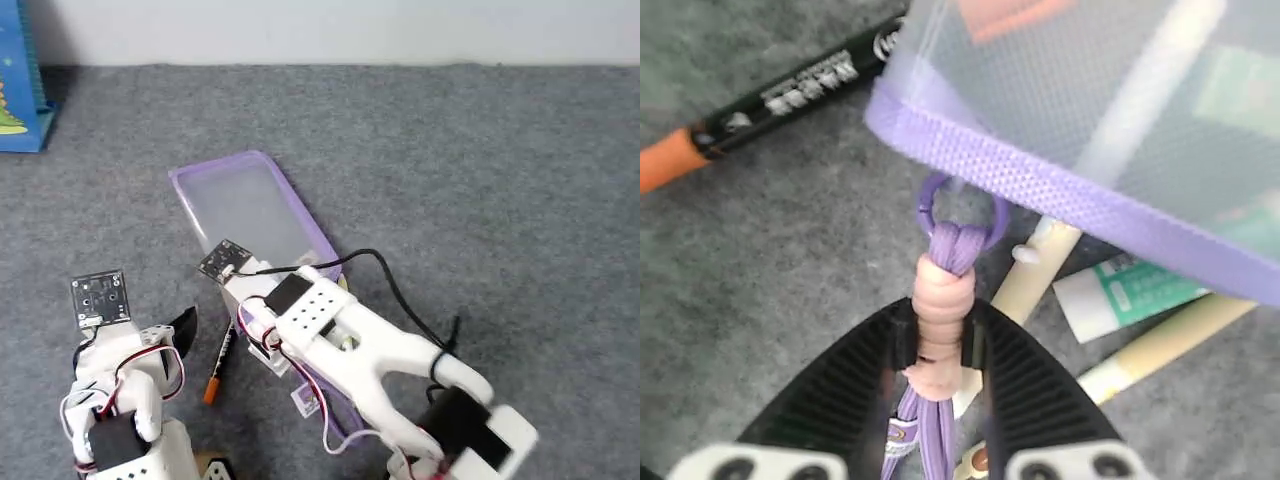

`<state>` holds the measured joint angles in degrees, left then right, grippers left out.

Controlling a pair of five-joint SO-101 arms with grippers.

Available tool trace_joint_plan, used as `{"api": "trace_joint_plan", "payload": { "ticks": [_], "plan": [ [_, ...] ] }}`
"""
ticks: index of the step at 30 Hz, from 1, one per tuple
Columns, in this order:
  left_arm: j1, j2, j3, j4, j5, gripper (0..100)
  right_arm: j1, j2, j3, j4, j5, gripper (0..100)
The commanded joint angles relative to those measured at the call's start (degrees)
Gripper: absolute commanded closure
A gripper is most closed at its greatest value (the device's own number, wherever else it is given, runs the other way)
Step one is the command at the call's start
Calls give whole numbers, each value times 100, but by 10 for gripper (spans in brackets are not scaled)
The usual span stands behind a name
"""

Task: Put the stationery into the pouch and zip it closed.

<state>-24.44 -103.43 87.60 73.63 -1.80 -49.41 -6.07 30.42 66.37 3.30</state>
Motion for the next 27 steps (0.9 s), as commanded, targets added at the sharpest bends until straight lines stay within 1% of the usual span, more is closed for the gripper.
{"api": "trace_joint_plan", "payload": {
  "ticks": [1,5,9,15,21,27],
  "plan": [
    [308,-70,-92,-62,18,640,101,-936,-343,180,97,990],
    [853,-70,-127,-53,35,639,356,-1613,-343,171,114,990],
    [1257,-70,-303,35,62,638,409,-2105,-343,127,114,990],
    [1749,-70,-356,-9,492,638,409,-2571,-343,119,97,990],
    [1829,-70,-321,-229,492,639,382,-2633,-343,163,79,990],
    [1837,-70,-338,-229,501,639,382,-2633,-343,171,79,990]
  ]
}}
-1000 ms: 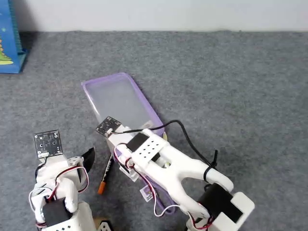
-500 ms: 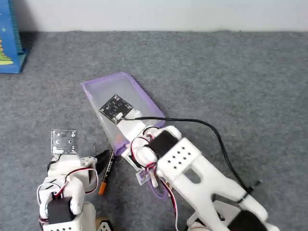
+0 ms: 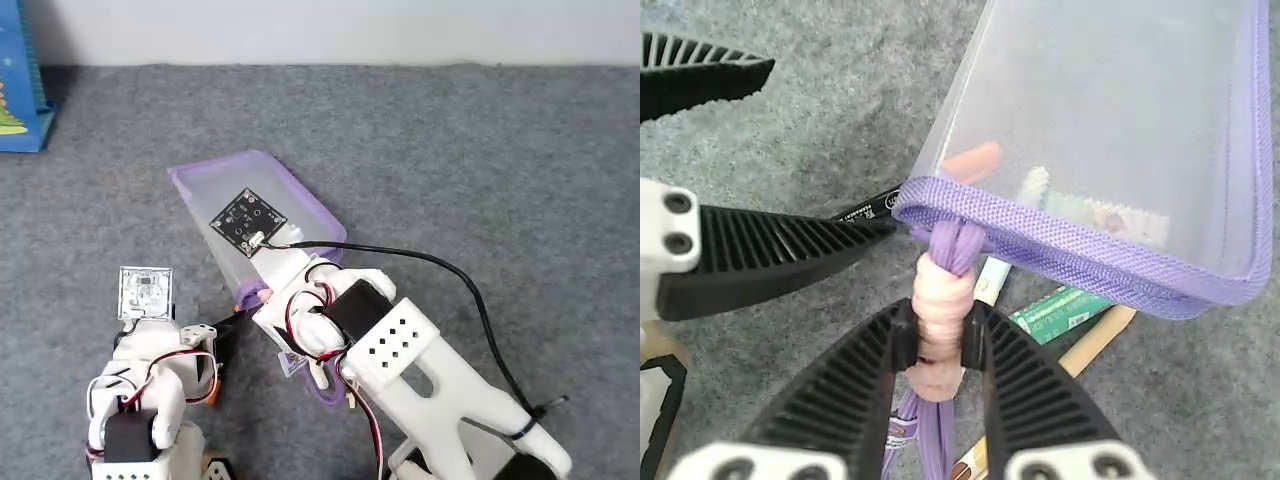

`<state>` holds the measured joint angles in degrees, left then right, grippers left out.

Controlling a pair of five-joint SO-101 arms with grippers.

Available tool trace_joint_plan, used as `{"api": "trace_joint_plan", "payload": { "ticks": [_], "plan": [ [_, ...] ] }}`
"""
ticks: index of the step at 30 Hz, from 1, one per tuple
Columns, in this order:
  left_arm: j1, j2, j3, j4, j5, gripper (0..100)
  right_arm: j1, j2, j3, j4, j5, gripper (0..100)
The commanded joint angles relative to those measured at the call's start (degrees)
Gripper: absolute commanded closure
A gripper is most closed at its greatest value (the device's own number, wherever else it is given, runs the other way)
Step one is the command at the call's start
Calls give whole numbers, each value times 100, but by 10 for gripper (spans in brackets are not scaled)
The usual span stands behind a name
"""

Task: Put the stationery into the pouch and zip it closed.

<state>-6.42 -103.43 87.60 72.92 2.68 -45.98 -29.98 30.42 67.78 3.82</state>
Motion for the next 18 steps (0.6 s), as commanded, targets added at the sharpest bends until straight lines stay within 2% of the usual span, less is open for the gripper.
{"api": "trace_joint_plan", "payload": {
  "ticks": [1,10,15,18],
  "plan": [
    [35,-70,-338,-167,53,639,40,-242,-325,31,26,990],
    [422,-70,-330,-185,97,639,-321,-295,-167,31,26,990],
    [404,-70,-303,-299,352,639,-303,-303,-149,48,26,990],
    [44,-70,-215,-527,360,639,-303,-303,-167,163,35,990]
  ]
}}
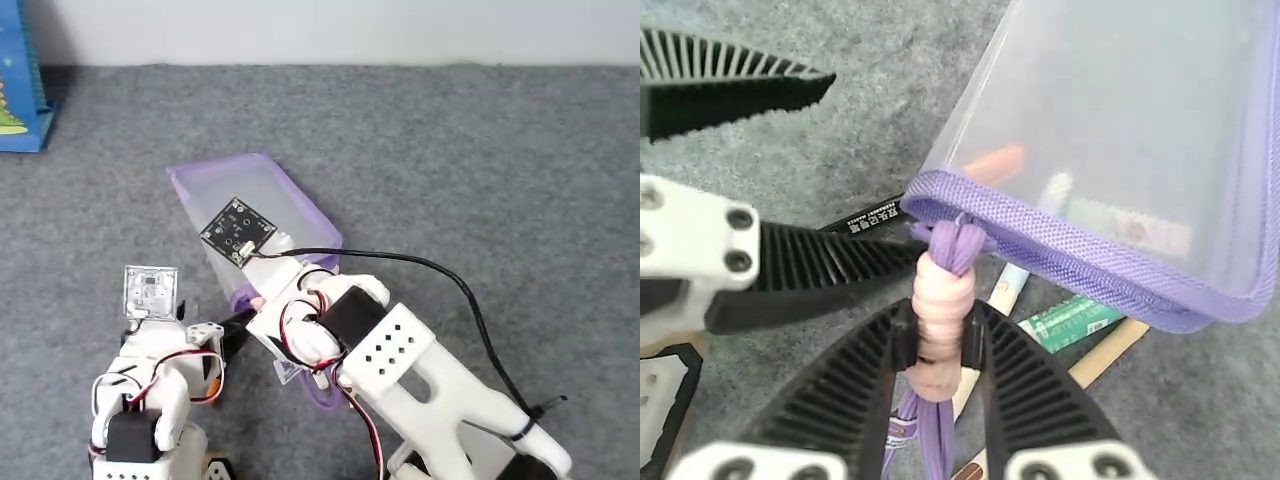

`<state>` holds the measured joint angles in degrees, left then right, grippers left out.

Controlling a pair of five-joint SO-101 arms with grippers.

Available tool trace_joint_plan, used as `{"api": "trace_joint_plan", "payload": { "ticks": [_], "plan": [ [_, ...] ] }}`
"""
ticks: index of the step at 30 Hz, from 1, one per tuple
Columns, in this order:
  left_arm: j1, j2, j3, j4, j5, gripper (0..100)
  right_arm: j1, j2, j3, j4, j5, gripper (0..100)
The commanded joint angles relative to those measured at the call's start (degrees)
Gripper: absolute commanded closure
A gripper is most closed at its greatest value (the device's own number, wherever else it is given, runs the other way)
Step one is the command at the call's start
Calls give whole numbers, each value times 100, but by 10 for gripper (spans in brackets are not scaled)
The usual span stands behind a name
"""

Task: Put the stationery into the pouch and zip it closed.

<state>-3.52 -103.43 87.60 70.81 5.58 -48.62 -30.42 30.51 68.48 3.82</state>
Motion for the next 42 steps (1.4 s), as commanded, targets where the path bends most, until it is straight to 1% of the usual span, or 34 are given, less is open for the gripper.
{"api": "trace_joint_plan", "payload": {
  "ticks": [1,3,13,21,27,30,35,39,42],
  "plan": [
    [-360,-70,-207,-360,70,639,-40,-259,-176,127,35,990],
    [-440,-70,-189,-404,70,639,-48,-259,-176,163,44,990],
    [-352,-70,-66,-396,44,640,-48,-277,-185,224,35,990],
    [-352,-70,-4,-404,44,640,-75,-1077,-167,523,26,990],
    [-352,-70,-4,-413,44,645,-207,-1130,-97,541,53,990],
    [-299,-70,-4,-413,44,695,-426,-1156,-70,576,53,990],
    [176,-70,31,-413,-18,820,-488,-1130,-70,576,62,990],
    [325,-70,92,-413,-457,914,-488,-1130,62,532,62,990],
    [281,-70,84,-422,-598,993,-479,-1130,149,523,70,990]
  ]
}}
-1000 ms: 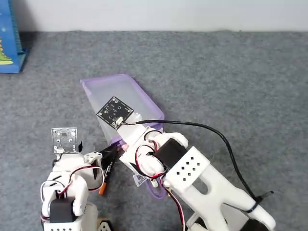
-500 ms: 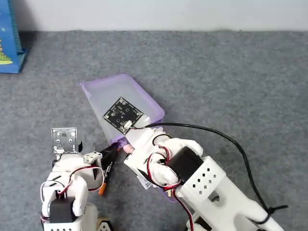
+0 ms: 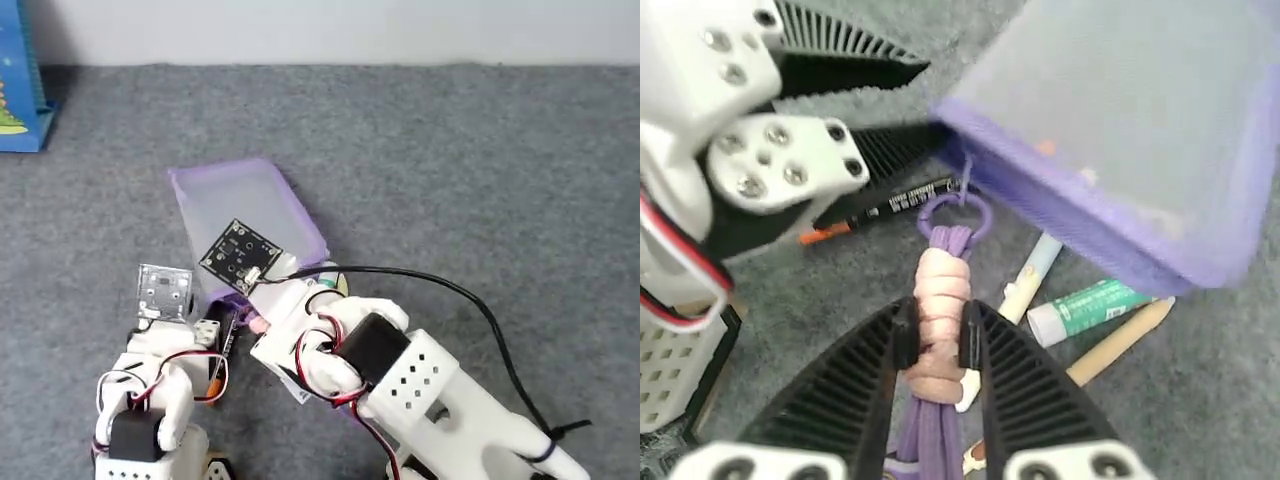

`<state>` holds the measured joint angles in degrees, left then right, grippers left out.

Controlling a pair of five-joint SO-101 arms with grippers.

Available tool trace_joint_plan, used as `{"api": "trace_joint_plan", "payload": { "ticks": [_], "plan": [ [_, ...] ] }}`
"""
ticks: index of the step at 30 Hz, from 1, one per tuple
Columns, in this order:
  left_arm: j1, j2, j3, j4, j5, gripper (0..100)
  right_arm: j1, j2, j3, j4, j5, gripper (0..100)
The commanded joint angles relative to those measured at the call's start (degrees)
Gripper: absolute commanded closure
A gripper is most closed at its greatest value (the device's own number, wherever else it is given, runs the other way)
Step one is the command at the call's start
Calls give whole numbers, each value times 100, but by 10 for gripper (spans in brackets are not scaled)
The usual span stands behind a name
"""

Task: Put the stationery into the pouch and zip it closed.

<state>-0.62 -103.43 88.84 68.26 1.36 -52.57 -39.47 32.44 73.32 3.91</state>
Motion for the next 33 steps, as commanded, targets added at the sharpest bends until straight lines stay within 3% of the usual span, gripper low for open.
{"api": "trace_joint_plan", "payload": {
  "ticks": [1,5,10,24,33],
  "plan": [
    [-9,-70,-40,-158,-176,987,-84,-224,-44,57,62,990],
    [-343,-70,-75,-158,-158,989,57,-224,18,57,62,990],
    [-668,-70,-171,-149,-141,991,725,-224,26,92,237,990],
    [-703,-70,-189,-141,9,991,2536,-602,70,330,853,990],
    [-695,-70,-180,-132,-9,991,2589,-1824,70,804,923,991]
  ]
}}
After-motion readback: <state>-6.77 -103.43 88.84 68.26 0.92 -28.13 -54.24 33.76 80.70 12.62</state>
